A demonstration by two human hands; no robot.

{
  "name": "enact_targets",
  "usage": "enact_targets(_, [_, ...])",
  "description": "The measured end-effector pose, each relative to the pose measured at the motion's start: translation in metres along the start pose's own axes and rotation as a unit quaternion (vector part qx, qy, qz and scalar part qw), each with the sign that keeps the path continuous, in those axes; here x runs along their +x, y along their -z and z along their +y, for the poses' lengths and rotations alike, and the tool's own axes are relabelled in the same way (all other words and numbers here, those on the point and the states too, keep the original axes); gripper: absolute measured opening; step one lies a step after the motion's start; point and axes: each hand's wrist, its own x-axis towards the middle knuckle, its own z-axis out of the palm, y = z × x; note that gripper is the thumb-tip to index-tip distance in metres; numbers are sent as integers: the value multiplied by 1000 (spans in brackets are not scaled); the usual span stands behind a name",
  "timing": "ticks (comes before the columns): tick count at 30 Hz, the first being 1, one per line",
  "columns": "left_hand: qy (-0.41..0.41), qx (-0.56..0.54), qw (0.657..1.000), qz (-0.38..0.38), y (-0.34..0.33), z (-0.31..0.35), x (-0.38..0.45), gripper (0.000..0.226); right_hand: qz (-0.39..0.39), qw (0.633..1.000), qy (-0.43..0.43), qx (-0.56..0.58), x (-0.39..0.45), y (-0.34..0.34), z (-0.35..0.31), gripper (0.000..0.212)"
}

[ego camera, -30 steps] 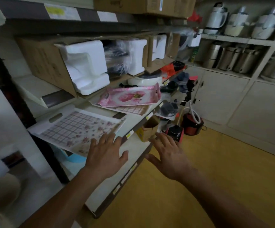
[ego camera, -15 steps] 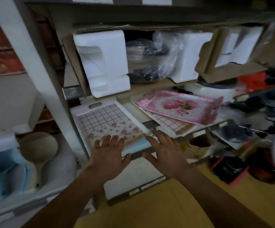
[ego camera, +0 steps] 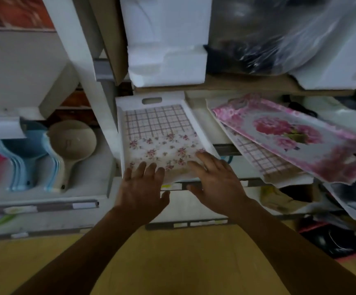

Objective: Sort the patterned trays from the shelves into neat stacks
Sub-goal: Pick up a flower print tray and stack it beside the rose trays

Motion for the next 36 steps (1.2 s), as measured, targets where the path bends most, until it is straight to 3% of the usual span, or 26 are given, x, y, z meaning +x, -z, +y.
enact_targets(6, [-3, -12, 1000, 10, -29, 1, 18, 48, 6, 998, 39, -43, 23, -31, 18, 51])
enact_targets(11, [-7, -22, 999, 22, -27, 0, 20, 23, 66, 995, 66, -44, 29, -41, 24, 26])
enact_targets(22, [-17, -17, 998, 66, -20, 0, 16, 27, 127, 987, 84, -53, 30, -36, 24, 16])
enact_targets(28, [-18, -6, 994, 106, -10, 2, 6, 32, 135, 984, 88, -70, 24, -21, 17, 16])
enact_targets(36, [-9, -2, 995, 104, 10, 20, -29, 32, 144, 983, 95, -66, -13, 5, 10, 22])
